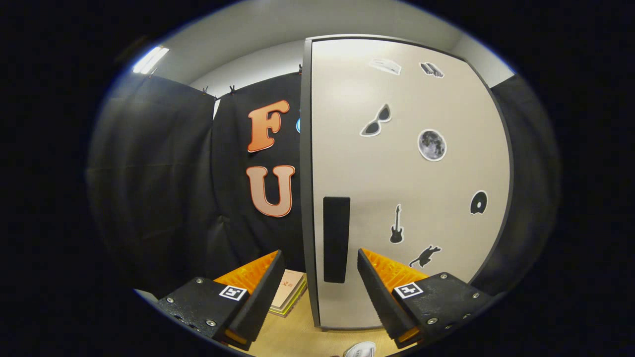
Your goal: Open the shoe cabinet door, grab the shoes and put them into the shoe cabinet, then close the shoe cabinet door.
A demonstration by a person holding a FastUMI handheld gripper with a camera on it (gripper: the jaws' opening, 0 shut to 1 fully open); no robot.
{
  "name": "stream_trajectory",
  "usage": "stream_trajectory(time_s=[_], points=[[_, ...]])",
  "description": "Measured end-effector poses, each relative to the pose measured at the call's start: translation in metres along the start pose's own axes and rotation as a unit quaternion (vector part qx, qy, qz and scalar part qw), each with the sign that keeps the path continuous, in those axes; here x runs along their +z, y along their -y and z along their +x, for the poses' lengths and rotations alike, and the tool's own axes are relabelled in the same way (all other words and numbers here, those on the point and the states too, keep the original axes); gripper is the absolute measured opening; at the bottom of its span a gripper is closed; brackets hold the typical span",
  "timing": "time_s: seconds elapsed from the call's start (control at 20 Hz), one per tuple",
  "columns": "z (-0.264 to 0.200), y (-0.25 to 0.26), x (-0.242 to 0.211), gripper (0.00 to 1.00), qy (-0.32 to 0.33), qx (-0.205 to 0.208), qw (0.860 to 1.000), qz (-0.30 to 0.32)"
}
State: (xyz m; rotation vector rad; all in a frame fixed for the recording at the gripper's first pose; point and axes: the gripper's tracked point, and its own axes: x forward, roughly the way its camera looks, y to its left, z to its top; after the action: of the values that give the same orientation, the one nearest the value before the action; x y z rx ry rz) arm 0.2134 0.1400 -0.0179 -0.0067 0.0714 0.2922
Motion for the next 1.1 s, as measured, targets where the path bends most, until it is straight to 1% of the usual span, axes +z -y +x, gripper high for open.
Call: stream_trajectory(time_s=[0.1, 0.35, 0.45, 0.6, 0.65, 0.7, 0.85, 1.0, 1.1], points=[[0.015, 0.005, -0.002, 0.93, -0.002, -0.006, 1.0, -0.004], [0.041, 0.005, -0.005, 0.93, -0.004, -0.002, 1.0, -0.001], [0.046, 0.008, -0.003, 0.91, -0.001, -0.01, 1.0, -0.008], [0.05, 0.017, -0.004, 0.49, -0.002, -0.032, 0.999, -0.017], [0.05, 0.016, -0.004, 0.41, -0.004, -0.032, 0.999, -0.011], [0.05, 0.016, -0.005, 0.38, -0.007, -0.031, 0.999, -0.005], [0.048, 0.017, -0.004, 0.35, -0.007, -0.03, 0.999, -0.007], [0.044, 0.016, -0.006, 0.33, -0.01, -0.027, 1.0, 0.01], [0.04, 0.016, -0.006, 0.33, -0.012, -0.032, 0.999, 0.009]])
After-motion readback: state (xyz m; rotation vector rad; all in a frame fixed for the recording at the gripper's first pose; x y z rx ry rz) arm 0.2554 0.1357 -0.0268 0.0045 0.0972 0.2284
